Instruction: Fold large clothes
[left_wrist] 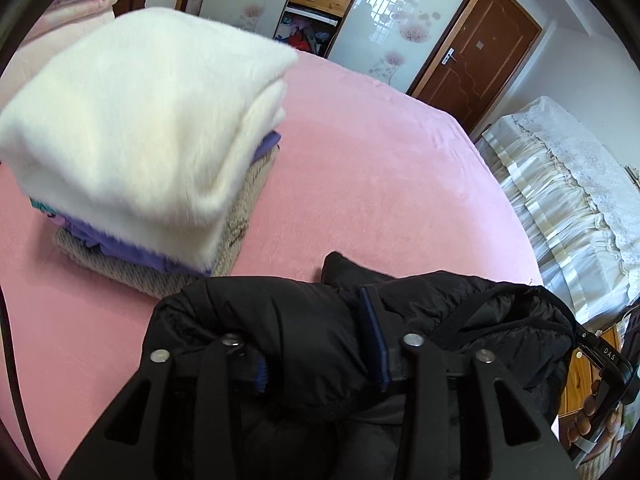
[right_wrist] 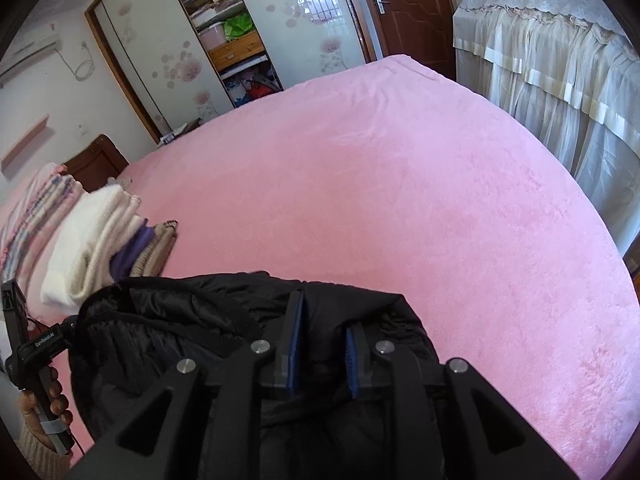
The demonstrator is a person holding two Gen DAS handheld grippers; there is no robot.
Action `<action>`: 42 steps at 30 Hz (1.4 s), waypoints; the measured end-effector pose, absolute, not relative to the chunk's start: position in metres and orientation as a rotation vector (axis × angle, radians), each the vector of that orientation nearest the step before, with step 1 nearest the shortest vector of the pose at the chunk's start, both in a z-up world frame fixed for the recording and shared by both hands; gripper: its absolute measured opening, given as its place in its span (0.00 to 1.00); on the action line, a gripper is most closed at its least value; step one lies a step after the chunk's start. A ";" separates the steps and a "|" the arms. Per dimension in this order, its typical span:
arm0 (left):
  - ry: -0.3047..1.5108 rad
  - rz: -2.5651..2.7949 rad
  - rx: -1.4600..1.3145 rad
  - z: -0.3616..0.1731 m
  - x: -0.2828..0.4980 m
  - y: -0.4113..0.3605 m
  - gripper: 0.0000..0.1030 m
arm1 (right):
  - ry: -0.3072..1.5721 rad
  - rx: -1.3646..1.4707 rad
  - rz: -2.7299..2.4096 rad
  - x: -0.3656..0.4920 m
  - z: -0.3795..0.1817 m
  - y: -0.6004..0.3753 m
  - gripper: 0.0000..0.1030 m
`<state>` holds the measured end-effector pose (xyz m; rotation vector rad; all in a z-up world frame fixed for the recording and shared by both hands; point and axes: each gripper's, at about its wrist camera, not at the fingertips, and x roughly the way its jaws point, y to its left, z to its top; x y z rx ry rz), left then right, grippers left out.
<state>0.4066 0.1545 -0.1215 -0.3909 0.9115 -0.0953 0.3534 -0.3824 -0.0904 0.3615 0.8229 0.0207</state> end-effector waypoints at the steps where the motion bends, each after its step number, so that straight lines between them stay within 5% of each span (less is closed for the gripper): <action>1: 0.914 -0.097 -0.399 -0.117 0.406 0.156 0.50 | 0.817 0.388 0.043 0.354 -0.086 -0.385 0.24; 3: 0.943 -0.123 -0.444 -0.114 0.407 0.158 0.60 | 0.821 0.419 0.053 0.355 -0.082 -0.388 0.38; 5: 0.963 -0.131 -0.483 -0.112 0.406 0.161 0.64 | 0.797 0.438 0.047 0.353 -0.076 -0.391 0.68; 6: 0.970 -0.136 -0.502 -0.111 0.406 0.162 0.66 | 0.783 0.425 0.034 0.352 -0.072 -0.390 0.73; 13: 0.882 -0.195 -0.583 -0.089 0.393 0.169 0.82 | 0.734 0.260 0.011 0.342 -0.053 -0.368 0.75; 22: 0.731 -0.093 -0.377 -0.042 0.376 0.153 0.89 | 0.675 0.050 0.026 0.334 -0.045 -0.322 0.75; 25: 0.738 -0.067 -0.206 -0.047 0.373 0.124 0.89 | 0.648 -0.029 0.009 0.333 -0.050 -0.306 0.67; 29: 0.751 -0.065 0.042 -0.076 0.372 0.079 0.88 | 0.705 -0.097 0.006 0.346 -0.071 -0.290 0.24; 30: 0.748 -0.053 0.107 -0.084 0.373 0.070 0.89 | 0.722 -0.112 0.004 0.350 -0.078 -0.286 0.20; 35: 0.746 0.061 0.396 -0.130 0.397 0.040 0.89 | 0.774 -0.156 -0.040 0.370 -0.113 -0.285 0.19; 42: 0.921 0.124 0.264 -0.172 0.442 0.064 0.89 | 0.915 -0.029 -0.120 0.410 -0.163 -0.322 0.19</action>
